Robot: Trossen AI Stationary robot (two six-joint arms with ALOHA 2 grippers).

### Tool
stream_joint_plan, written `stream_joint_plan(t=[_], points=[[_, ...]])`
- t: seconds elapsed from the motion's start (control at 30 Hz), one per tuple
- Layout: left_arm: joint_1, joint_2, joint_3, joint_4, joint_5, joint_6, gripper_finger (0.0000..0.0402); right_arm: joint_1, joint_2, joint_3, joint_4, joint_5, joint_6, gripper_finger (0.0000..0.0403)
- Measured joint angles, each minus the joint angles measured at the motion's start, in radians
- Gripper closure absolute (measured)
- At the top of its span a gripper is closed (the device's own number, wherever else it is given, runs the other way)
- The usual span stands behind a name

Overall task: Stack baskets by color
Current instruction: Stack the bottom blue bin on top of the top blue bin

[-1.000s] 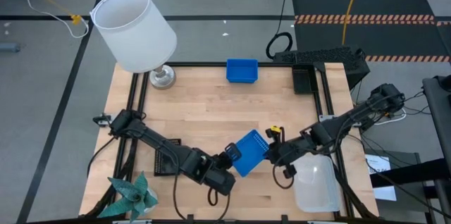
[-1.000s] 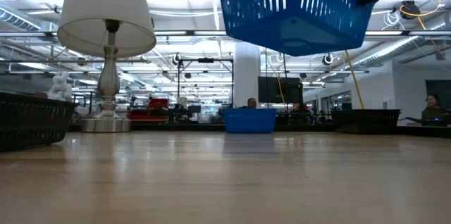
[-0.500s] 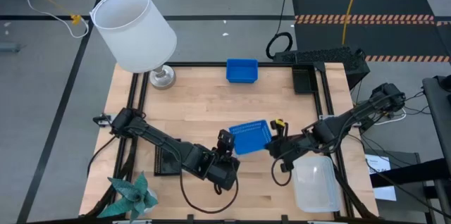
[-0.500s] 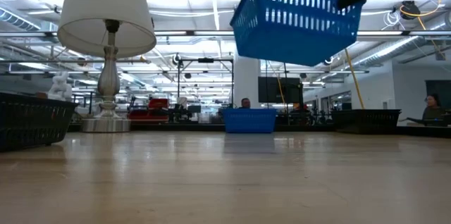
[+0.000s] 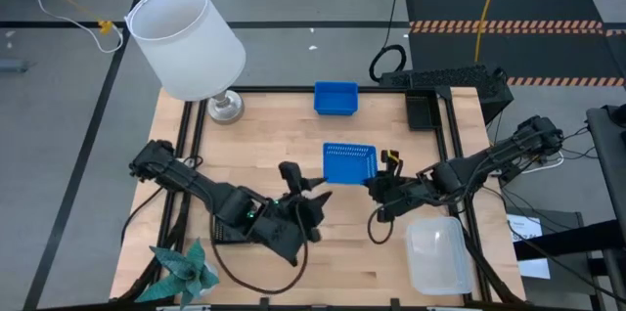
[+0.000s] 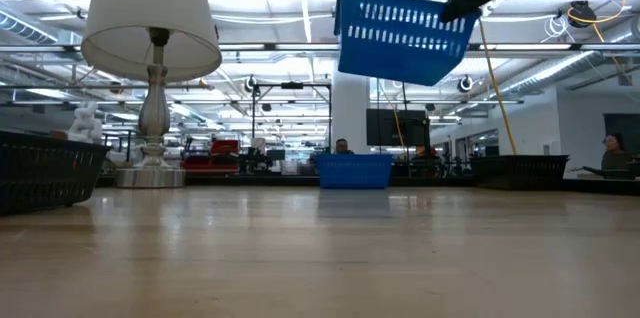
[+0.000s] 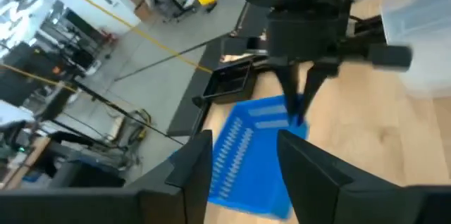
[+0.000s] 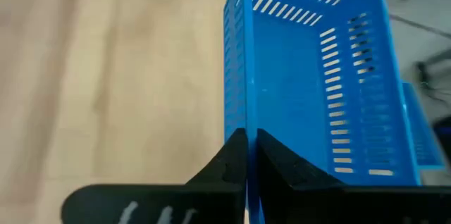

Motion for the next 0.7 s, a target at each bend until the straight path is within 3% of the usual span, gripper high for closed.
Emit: stream_joint_plan(t=[0.2, 0.3, 0.57, 0.7], points=[[0.024, 0.057, -0.003, -0.031, 0.246, 0.048, 0.0255, -0.026, 0.007, 0.0, 0.012, 0.035, -0.001, 0.0395], [0.068, 0.088, -0.003, -0.073, 0.261, 0.071, 0.0243, -0.028, 0.013, -0.001, 0.021, 0.031, -0.003, 0.0394], [0.159, 0.161, -0.003, -0.077, 0.278, 0.094, 0.0145, -0.028, 0.029, -0.001, 0.026, 0.004, -0.027, 0.0394], [0.188, 0.176, -0.003, -0.072, 0.285, 0.097, 0.0142, -0.028, 0.029, -0.001, 0.028, 0.005, -0.04, 0.0394]])
